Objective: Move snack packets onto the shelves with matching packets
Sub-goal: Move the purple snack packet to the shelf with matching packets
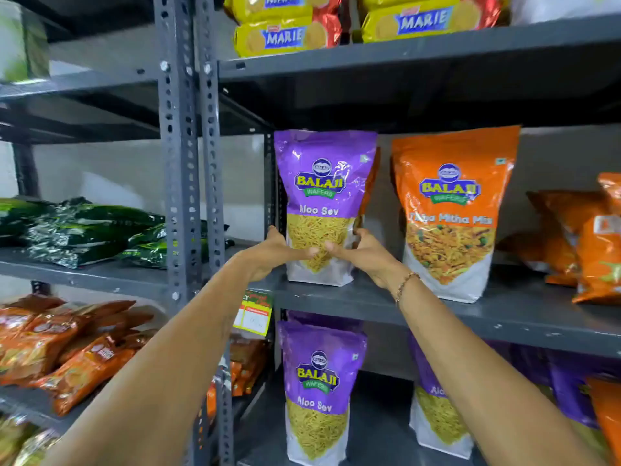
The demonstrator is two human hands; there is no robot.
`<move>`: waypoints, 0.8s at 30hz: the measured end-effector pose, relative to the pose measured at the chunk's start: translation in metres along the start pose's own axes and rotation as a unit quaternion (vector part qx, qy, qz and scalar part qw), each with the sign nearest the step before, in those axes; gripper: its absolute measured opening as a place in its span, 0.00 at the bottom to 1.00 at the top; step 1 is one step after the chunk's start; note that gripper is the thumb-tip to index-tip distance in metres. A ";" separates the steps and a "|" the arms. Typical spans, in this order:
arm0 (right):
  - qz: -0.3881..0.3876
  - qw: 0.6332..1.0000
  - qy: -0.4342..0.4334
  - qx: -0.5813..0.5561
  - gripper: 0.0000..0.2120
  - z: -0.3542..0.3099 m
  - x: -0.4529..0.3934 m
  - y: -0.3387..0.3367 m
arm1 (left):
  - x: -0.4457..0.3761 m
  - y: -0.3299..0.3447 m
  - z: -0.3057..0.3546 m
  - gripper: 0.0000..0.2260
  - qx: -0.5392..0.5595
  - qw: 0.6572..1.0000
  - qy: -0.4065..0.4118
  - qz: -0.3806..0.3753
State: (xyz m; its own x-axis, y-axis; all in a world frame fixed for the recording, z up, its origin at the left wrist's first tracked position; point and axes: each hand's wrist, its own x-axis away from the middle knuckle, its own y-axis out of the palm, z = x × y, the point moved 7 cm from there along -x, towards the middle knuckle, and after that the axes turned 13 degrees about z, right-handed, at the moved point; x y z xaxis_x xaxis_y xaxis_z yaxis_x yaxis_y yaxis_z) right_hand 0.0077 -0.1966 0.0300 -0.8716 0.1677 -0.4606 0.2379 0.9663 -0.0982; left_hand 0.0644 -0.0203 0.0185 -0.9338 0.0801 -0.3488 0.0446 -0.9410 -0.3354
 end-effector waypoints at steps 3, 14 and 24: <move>-0.023 1.000 -0.015 -0.010 0.17 0.003 -0.001 0.001 | 0.016 0.011 0.010 0.38 -0.001 1.000 0.004 -0.021; 0.029 0.999 0.006 -0.033 0.27 -0.001 0.021 -0.010 | 0.052 -0.012 0.026 0.31 0.029 0.997 0.014 0.070; 0.090 0.996 -0.011 0.011 0.18 -0.044 0.142 -0.070 | 0.154 0.011 0.049 0.39 0.028 0.996 0.069 0.057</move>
State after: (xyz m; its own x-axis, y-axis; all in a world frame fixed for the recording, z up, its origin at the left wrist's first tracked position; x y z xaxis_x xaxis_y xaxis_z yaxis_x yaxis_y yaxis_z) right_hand -0.1519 -0.2322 0.0102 -0.8049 0.3328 -0.4913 0.3988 0.9164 -0.0327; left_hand -0.0965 -0.0341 0.0042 -0.8659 0.0132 -0.5000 0.1234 -0.9631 -0.2390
